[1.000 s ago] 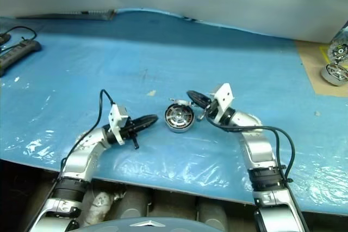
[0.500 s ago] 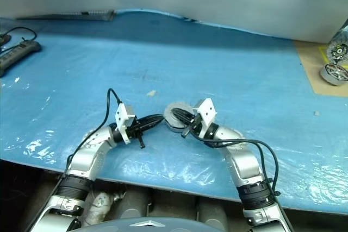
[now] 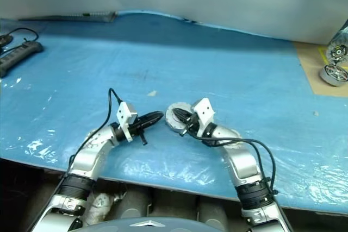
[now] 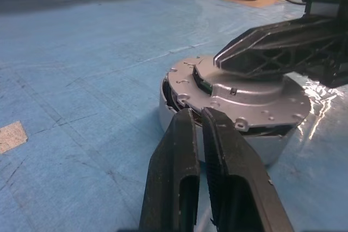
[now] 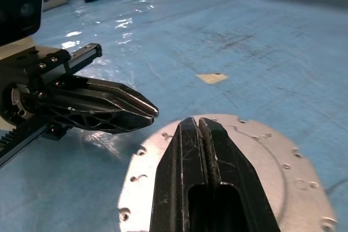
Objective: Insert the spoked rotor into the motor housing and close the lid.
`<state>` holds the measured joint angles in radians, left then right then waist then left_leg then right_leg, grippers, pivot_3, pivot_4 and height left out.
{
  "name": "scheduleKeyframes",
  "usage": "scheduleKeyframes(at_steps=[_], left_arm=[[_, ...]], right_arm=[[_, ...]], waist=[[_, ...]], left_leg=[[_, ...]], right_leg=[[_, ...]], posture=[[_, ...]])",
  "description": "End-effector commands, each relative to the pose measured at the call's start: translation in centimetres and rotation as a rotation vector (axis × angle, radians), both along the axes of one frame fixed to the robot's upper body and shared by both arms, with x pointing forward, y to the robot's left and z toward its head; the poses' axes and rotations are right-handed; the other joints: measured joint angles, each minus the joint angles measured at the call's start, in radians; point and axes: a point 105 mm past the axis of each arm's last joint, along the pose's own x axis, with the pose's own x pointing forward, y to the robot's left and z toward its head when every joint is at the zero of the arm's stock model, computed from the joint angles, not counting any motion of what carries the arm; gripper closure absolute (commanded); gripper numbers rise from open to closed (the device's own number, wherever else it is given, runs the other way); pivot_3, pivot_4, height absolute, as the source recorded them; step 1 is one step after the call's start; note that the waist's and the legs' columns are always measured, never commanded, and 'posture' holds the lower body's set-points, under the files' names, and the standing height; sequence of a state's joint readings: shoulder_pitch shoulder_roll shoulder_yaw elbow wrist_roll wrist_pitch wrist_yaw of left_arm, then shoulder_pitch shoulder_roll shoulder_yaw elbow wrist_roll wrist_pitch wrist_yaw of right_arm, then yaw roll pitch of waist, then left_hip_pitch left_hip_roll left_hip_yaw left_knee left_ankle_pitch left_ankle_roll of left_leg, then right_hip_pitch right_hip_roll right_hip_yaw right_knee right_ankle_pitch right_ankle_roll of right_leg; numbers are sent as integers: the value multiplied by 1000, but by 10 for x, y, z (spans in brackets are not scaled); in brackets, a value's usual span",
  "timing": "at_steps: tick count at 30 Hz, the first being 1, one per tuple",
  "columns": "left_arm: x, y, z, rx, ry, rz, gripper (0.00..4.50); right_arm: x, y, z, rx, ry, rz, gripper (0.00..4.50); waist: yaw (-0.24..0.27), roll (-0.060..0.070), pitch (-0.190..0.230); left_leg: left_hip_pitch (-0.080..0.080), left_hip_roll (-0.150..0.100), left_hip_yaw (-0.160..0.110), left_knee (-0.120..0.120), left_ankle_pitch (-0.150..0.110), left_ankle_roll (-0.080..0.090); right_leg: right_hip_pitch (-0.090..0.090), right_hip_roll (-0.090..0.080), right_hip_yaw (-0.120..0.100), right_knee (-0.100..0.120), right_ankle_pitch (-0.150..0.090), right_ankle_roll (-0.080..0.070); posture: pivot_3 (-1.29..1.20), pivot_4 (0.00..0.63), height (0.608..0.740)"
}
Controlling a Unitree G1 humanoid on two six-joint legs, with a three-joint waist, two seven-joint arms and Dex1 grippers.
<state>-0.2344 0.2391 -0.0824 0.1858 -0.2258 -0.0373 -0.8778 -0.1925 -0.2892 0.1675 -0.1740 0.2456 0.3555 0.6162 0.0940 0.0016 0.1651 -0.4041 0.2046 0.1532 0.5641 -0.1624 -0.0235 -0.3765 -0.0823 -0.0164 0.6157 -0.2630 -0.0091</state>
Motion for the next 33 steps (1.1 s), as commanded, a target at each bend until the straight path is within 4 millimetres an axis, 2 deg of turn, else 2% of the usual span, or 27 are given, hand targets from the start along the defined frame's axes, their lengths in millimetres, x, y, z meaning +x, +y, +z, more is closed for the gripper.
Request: scheduleKeyframes(at_steps=[1,2,6,16,23,28,33], left_arm=[[2,-8,7,11,-44,-11,4178],[1,-6,7,9,-43,-9,4178],[-1,2,7,-2,-42,0,4222],[-1,4,9,-20,-45,24,4222],[0,2,10,-21,-49,33,4222],[0,2,10,-23,-54,38,4222],[1,4,10,-18,-57,48,4222]], right_arm=[[0,-4,17,-56,-65,14,4500],[0,-5,17,-75,-72,18,4500],[-1,-3,20,-119,-73,52,3600],[-4,3,17,-150,-65,109,104],[2,0,8,-174,-49,87,47],[1,-2,-8,-189,4,93,47],[-3,0,-20,-191,36,99,1535]], waist=[[0,0,0],[0,0,0],[-2,0,0],[-1,0,0],[-1,0,0],[-1,0,0],[-1,0,0]], left_leg=[[0,0,0,0,0,0],[0,1,0,0,0,0],[0,1,0,-1,0,0],[0,1,0,-1,0,-1],[0,1,0,-1,0,-1],[0,1,0,0,0,-1],[1,1,0,0,0,0]], right_leg=[[0,0,0,0,0,0],[0,1,0,0,0,0],[-1,2,0,0,0,0],[-1,1,0,0,0,0],[-1,1,0,0,0,0],[-1,1,0,1,0,0],[0,1,0,2,0,0]], posture=[[0,150,740],[0,150,740],[0,150,740],[0,150,740],[0,150,740],[0,150,740],[0,150,740]])
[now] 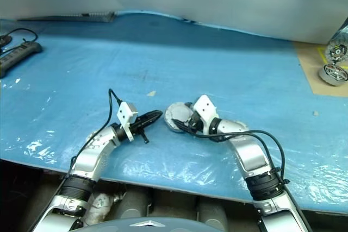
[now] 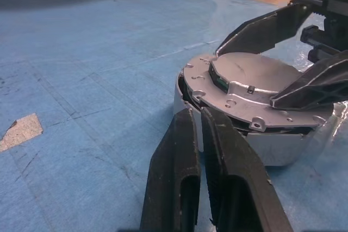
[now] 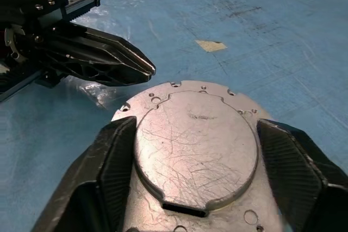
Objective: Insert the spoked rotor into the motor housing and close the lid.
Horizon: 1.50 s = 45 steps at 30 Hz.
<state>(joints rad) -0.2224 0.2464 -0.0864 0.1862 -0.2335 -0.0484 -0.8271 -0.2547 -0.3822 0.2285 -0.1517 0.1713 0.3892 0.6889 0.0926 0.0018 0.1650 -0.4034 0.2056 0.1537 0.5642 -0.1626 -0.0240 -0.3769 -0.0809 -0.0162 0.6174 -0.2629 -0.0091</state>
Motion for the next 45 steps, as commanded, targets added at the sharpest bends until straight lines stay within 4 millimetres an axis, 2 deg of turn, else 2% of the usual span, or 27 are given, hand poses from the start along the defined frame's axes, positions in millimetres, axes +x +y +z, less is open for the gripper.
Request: scheduleKeyframes(at_steps=[1,18,34,42,43,45], left_arm=[[-2,-1,12,-12,-58,-2,4222],[-1,3,11,-5,-61,12,4222],[0,4,9,2,-47,22,4222],[38,54,9,-122,62,224,4222],[40,56,8,-126,78,219,4222],[41,47,29,-172,83,210,4222]], right_arm=[[-5,3,-13,-8,37,6,1549],[0,20,-7,-11,-22,-36,1549],[-3,15,-28,-145,24,-54,1549],[-2,14,-30,-143,38,-54,1549],[-2,14,-30,-142,39,-55,1549],[-1,13,-31,-142,42,-60,1549]], waist=[[0,0,0],[-23,0,0],[-23,0,-1],[-23,0,-1],[-23,0,-1],[-23,0,-1]], left_leg=[[0,0,0,0,0,0],[2,0,0,1,0,0],[6,0,0,0,0,0],[8,0,0,0,0,0],[8,-1,0,0,0,0],[8,-1,0,0,0,0]], right_leg=[[0,0,0,0,0,0],[1,0,2,1,-2,-3],[1,0,6,1,-2,-3],[3,1,6,1,-2,-3],[3,1,7,1,-2,-3],[3,1,7,0,-2,-3]], posture=[[0,150,740],[0,150,740],[0,150,740],[0,150,740],[0,150,740],[0,150,740]])
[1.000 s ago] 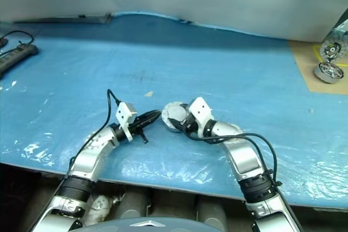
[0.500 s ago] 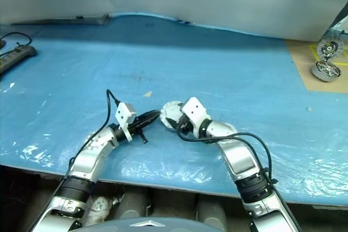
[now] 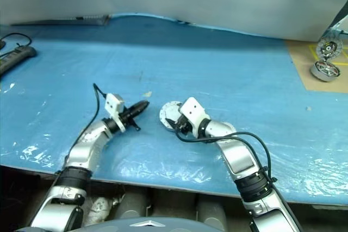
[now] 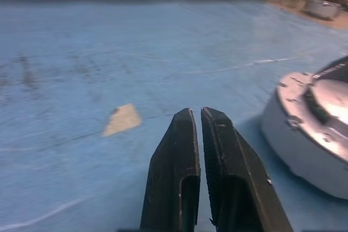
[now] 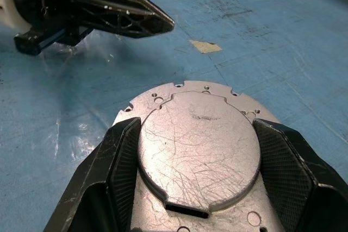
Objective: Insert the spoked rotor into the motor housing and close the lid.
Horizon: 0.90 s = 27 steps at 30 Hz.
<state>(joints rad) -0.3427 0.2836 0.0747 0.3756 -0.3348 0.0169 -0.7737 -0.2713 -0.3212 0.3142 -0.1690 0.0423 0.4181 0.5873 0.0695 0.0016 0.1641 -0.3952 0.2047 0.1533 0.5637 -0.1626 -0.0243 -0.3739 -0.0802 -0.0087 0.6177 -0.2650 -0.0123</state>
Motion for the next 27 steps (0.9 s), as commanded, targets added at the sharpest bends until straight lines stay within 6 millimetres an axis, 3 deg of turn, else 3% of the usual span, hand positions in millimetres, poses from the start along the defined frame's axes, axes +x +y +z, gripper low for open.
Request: scheduleKeyframes(at_steps=[1,6,11,17,27], left_arm=[[0,-13,33,-78,-14,-18,4222],[11,-19,43,-187,191,-71,4222],[2,-35,63,-243,320,-249,4222],[-8,-48,49,-107,396,-370,4222],[-2,-61,18,42,439,-379,4222]], right_arm=[[-2,-8,-27,-59,95,-28,1549],[-2,-9,-30,-64,99,-34,1549],[-1,-9,-31,-64,101,-38,1549],[-1,-7,-31,-61,102,-36,1549],[-1,-6,-31,-58,101,-32,1549]], waist=[[0,0,0],[0,0,0],[0,0,0],[0,0,0],[0,0,0]], left_leg=[[0,0,0,0,0,0],[2,0,1,-1,0,0],[4,0,5,-2,0,0],[5,0,8,-3,0,0],[8,0,11,-7,0,0]], right_leg=[[0,0,0,-1,0,0],[0,0,0,1,0,-1],[1,0,2,0,-1,-1],[1,2,4,-1,-1,-1],[2,2,8,-4,-1,0]], posture=[[0,150,740],[0,150,740],[0,150,740],[0,150,740],[0,150,740]])
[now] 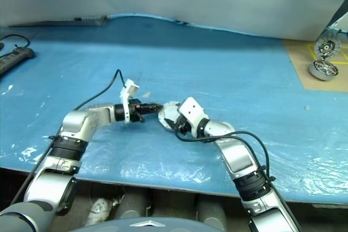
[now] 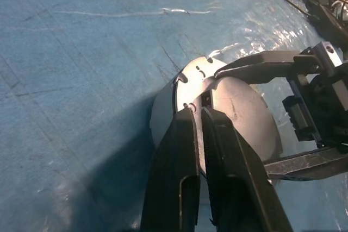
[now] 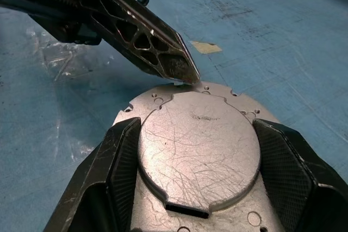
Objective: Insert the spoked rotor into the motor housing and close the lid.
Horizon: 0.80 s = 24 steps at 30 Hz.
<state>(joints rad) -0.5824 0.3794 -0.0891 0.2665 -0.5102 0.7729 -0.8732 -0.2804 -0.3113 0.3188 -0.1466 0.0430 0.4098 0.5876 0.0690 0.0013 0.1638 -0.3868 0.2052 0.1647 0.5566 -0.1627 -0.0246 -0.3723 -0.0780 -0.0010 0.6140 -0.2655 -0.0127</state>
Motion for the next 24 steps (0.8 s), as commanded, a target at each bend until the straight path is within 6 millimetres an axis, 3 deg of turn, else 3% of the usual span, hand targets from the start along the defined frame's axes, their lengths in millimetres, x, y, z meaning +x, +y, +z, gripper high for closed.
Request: scheduleKeyframes(at_steps=[1,8,18,22,24], left_arm=[[3,-4,-4,51,-30,-19,4222],[-10,-13,-11,83,-19,-133,4222],[-21,-10,-23,184,-47,-227,4222],[-19,-10,-23,195,-60,-224,4222],[-18,-11,-24,200,-67,-227,4222]], right_arm=[[-3,-8,-29,-63,95,-35,1549],[-5,-8,-30,-59,101,-24,1549],[-6,-5,-29,-29,107,-16,1549],[-8,-6,-20,32,106,-23,209],[-10,-10,-15,57,103,-33,19]], waist=[[0,0,0],[0,0,0],[0,-1,-1],[1,-1,-1],[3,-1,-2]], left_leg=[[1,0,1,-1,0,0],[5,0,3,-8,0,0],[8,0,7,-12,0,0],[8,0,7,-13,0,0],[7,-1,7,-13,0,0]], right_leg=[[1,0,0,-1,0,0],[3,0,2,-6,0,0],[3,0,3,-9,0,0],[3,0,4,-9,-1,1],[3,0,3,-10,-1,1]], posture=[[0,150,740],[0,150,740],[0,150,740],[0,150,740],[0,150,740]])
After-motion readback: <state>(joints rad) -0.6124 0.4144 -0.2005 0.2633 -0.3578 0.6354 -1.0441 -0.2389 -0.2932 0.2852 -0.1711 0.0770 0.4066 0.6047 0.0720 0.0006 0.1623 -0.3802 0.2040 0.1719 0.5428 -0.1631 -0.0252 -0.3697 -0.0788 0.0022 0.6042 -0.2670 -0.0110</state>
